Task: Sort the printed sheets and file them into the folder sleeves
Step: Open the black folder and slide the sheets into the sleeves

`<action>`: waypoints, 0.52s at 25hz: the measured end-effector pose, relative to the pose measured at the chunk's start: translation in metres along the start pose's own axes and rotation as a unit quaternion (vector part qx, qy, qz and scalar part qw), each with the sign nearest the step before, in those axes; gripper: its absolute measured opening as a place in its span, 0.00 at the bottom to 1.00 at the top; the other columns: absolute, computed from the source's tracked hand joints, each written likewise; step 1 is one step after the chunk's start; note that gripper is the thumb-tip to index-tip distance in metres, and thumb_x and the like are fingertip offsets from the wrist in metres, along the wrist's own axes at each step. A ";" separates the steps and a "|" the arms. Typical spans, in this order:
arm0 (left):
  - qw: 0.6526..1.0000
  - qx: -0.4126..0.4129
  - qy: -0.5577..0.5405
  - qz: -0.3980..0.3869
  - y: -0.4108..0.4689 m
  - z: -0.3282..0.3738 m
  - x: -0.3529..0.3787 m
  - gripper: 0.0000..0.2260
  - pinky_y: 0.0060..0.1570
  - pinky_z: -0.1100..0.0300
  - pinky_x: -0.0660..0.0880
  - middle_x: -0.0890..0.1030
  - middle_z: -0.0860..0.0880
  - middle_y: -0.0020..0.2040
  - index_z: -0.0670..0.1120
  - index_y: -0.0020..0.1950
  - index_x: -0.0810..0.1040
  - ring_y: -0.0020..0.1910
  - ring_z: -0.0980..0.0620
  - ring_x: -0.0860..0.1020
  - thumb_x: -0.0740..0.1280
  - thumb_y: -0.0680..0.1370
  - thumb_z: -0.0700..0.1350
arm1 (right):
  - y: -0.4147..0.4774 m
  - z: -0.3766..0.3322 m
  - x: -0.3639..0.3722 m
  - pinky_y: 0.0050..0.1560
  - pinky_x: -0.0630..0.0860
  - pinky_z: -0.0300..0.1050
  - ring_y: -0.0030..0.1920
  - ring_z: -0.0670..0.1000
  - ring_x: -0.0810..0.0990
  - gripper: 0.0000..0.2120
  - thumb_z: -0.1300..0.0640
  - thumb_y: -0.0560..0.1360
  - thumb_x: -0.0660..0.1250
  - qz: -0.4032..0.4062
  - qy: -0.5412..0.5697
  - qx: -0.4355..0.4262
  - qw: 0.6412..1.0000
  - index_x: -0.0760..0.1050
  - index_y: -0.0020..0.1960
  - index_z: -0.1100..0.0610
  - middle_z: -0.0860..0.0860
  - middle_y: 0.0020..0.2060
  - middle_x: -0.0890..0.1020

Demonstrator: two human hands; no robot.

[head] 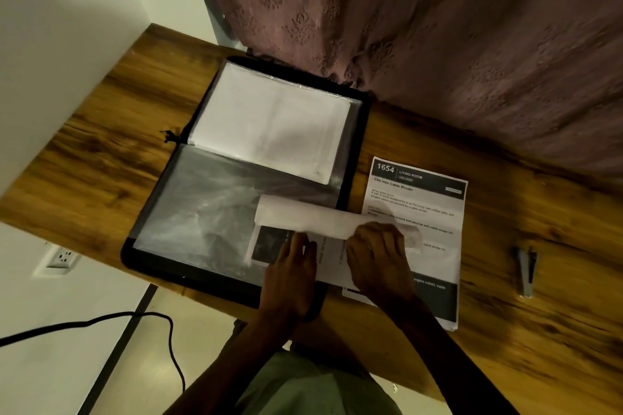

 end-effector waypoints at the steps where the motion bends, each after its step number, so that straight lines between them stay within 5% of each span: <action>1: 1.000 0.006 -0.001 0.017 0.000 -0.001 0.001 0.33 0.52 0.56 0.79 0.63 0.43 0.74 0.43 0.74 0.67 0.68 0.42 0.70 0.72 0.75 0.55 | -0.008 -0.009 0.000 0.63 0.68 0.55 0.60 0.58 0.73 0.11 0.55 0.76 0.66 -0.032 0.008 -0.037 0.999 0.78 0.55 0.59 0.57 0.55 0.80; 3: 0.999 0.019 -0.009 0.034 0.000 -0.002 0.005 0.32 0.36 0.59 0.79 0.73 0.42 0.65 0.41 0.65 0.76 0.55 0.42 0.79 0.79 0.66 0.52 | -0.013 -0.021 0.008 0.64 0.72 0.51 0.61 0.56 0.75 0.16 0.55 0.72 0.72 -0.101 0.031 -0.097 0.990 0.80 0.58 0.58 0.55 0.56 0.82; 5: 0.997 0.013 -0.041 0.059 0.000 -0.002 0.005 0.30 0.30 0.64 0.75 0.76 0.42 0.60 0.40 0.63 0.77 0.49 0.43 0.81 0.81 0.65 0.47 | -0.002 -0.026 0.022 0.67 0.70 0.47 0.62 0.53 0.76 0.17 0.57 0.74 0.72 -0.109 0.090 -0.090 0.986 0.79 0.61 0.59 0.54 0.59 0.81; 8: 0.994 -0.002 -0.063 0.090 0.003 -0.004 0.007 0.32 0.33 0.61 0.79 0.76 0.40 0.63 0.38 0.69 0.72 0.53 0.40 0.81 0.79 0.68 0.41 | 0.021 -0.028 0.037 0.62 0.77 0.48 0.56 0.53 0.82 0.12 0.59 0.82 0.58 -0.131 0.127 -0.095 0.979 0.75 0.62 0.60 0.54 0.53 0.84; 10: 0.995 -0.014 -0.039 0.086 0.006 -0.005 0.007 0.31 0.41 0.54 0.82 0.71 0.39 0.69 0.37 0.73 0.67 0.61 0.38 0.77 0.73 0.73 0.41 | 0.038 -0.021 0.040 0.51 0.82 0.42 0.48 0.49 0.85 0.10 0.55 0.82 0.59 -0.183 0.117 -0.088 0.972 0.76 0.57 0.57 0.50 0.46 0.85; 13: 0.996 -0.023 -0.031 0.084 0.007 -0.001 0.002 0.26 0.53 0.53 0.80 0.62 0.40 0.76 0.41 0.78 0.61 0.69 0.40 0.70 0.57 0.79 0.44 | 0.067 -0.017 0.034 0.65 0.74 0.49 0.62 0.53 0.77 0.17 0.47 0.77 0.61 -0.188 0.177 -0.094 0.962 0.76 0.61 0.54 0.53 0.58 0.81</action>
Point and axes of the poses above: each hand's wrist, its own y-axis towards the middle knuckle, its own x-axis out of the palm, z = x × y, the point moved 1 cm from there along y, towards the middle knuckle
